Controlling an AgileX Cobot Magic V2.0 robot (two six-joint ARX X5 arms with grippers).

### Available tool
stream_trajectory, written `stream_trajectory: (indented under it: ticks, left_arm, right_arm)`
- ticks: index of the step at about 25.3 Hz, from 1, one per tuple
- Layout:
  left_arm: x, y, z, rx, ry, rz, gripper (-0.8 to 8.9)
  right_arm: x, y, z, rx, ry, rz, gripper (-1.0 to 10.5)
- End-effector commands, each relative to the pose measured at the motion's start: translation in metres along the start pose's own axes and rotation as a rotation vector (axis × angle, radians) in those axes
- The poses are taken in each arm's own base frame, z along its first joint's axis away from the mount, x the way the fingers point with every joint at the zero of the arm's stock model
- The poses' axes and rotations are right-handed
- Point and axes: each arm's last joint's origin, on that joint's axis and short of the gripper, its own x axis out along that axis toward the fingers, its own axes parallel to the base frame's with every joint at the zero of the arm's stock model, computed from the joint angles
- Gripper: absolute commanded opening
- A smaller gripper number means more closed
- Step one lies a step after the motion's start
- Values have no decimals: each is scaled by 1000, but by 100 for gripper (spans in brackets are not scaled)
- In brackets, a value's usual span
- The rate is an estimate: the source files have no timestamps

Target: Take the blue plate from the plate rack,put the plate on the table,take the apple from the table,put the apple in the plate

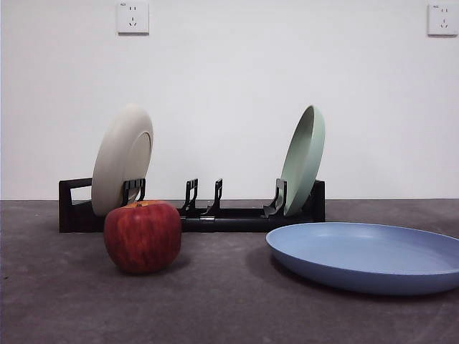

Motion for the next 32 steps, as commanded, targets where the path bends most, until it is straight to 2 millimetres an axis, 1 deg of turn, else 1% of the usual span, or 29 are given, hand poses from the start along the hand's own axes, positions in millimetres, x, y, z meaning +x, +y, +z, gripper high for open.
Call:
stream_trajectory:
  ticks: [1,2,4,8,10,12,14,16,18,21,26,29,31,32]
  left_arm:
    - [-11,6,-5,-56,-34,-4,-8]
    - [-15,8,-8,-73,-41,-6,-8]
    - [-20,11,-14,-107,-48,-12,-8]
    - [-20,15,-34,-143,-23,-10,-8]
    - [-15,15,-49,-161,11,-6,-8]
    - [-4,15,-73,-179,72,6,-8]
    - [8,14,-96,-177,124,43,-8]
    - [17,14,-114,-166,166,61,-8]
    - [22,14,-126,-191,189,71,-8]
    - [22,15,-131,-196,189,77,-8]
    - [22,16,-131,-192,173,113,-8]
    - [22,16,-131,-192,172,114,-8]
    - [22,16,-131,-192,172,114,-8]
    - [22,16,-131,-192,172,115,-8]
  right_arm:
    - [38,17,-4,-23,78,15,453]
    - [49,21,-6,-29,104,12,512]
    - [73,31,-10,-55,168,-3,568]
    - [114,45,-16,-100,259,-28,576]
    - [134,52,-18,-146,297,-56,577]
    - [158,61,-20,-231,368,-147,578]
    - [181,69,-21,-310,426,-228,662]
    - [205,73,-21,-353,468,-252,669]
    - [229,72,-24,-354,507,-254,670]
    - [261,63,-39,-354,571,-273,669]
    - [300,44,-66,-347,661,-303,669]
    - [313,37,-78,-333,710,-291,666]
    - [318,36,-83,-329,726,-279,659]
    - [319,36,-85,-330,732,-281,637]
